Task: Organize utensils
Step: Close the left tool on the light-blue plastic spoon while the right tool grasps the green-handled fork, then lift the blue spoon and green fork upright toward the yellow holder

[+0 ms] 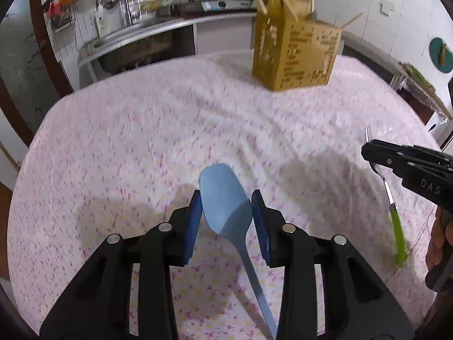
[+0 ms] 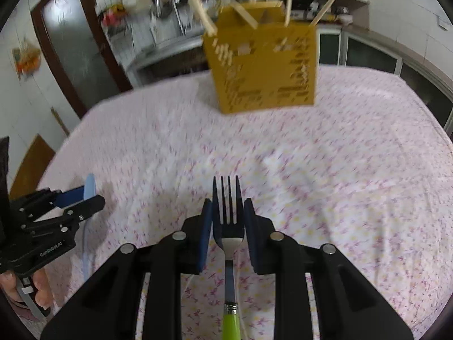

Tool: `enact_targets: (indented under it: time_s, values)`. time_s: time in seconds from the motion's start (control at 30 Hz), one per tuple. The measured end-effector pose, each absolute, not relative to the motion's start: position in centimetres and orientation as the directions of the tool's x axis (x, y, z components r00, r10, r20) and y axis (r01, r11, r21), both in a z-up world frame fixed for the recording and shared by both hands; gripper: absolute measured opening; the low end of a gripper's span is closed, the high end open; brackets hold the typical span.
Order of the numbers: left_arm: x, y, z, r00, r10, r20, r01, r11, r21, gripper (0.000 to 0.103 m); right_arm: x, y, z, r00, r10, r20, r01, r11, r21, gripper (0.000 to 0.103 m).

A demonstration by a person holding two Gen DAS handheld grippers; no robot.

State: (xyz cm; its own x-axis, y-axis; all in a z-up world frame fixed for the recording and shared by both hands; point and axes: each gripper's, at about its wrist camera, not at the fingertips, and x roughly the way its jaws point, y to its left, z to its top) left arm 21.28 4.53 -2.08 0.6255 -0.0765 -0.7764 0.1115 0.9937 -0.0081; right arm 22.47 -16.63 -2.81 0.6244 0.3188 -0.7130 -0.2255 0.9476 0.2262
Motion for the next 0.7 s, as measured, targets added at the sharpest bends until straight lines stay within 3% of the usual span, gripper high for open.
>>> enact_targets:
  time_s: [0.43,0.7]
  values:
    - [20.2,0.3,3.8,0.814,-0.085,-0.575,0.133,0.990,0.041,0.034,20.0,-20.5,3.9,0.846,0.274,-0.457,-0.204,0.959,0.197,0.022]
    - [21.4,-0.8,4.9,0.843,-0.095,-0.530,0.133,0.991,0.033,0.034,20.4,-20.8,5.6,0.881,0.255,-0.399,-0.208,0.965,0.157,0.020]
